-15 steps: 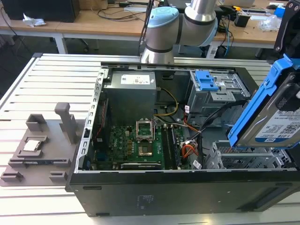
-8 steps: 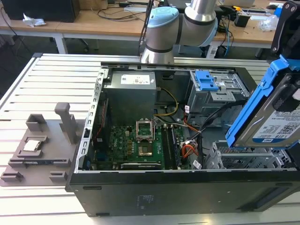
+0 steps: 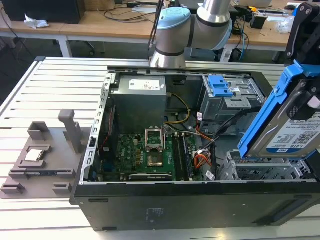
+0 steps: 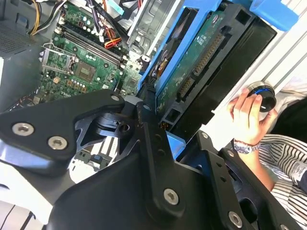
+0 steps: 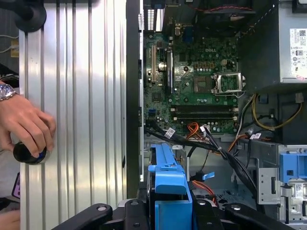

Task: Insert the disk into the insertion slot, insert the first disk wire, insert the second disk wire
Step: 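Insert the disk into the insertion slot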

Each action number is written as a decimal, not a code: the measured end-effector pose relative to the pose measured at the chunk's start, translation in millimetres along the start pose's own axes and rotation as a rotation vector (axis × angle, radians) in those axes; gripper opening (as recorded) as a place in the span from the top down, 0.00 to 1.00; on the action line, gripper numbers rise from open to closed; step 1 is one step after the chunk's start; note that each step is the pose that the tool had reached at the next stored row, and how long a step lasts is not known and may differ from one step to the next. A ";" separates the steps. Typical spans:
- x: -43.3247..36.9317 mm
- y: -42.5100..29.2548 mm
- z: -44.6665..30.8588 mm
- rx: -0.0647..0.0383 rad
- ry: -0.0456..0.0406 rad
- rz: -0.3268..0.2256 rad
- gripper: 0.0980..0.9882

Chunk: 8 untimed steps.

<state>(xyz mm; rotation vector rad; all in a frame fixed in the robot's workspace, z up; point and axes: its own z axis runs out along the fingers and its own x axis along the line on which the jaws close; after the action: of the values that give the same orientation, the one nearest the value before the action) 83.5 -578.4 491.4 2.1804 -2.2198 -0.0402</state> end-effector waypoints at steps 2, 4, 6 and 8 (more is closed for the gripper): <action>0.0 0.6 1.3 0.000 -0.0001 0.000 0.70; 0.0 0.8 2.6 0.000 0.0000 0.000 0.70; 0.0 0.9 4.7 0.000 0.0001 0.000 0.70; 0.0 1.0 6.9 0.000 0.0000 0.000 0.70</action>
<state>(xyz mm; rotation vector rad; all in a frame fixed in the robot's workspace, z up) 82.3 -578.4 484.5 2.1803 -2.2198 -0.0401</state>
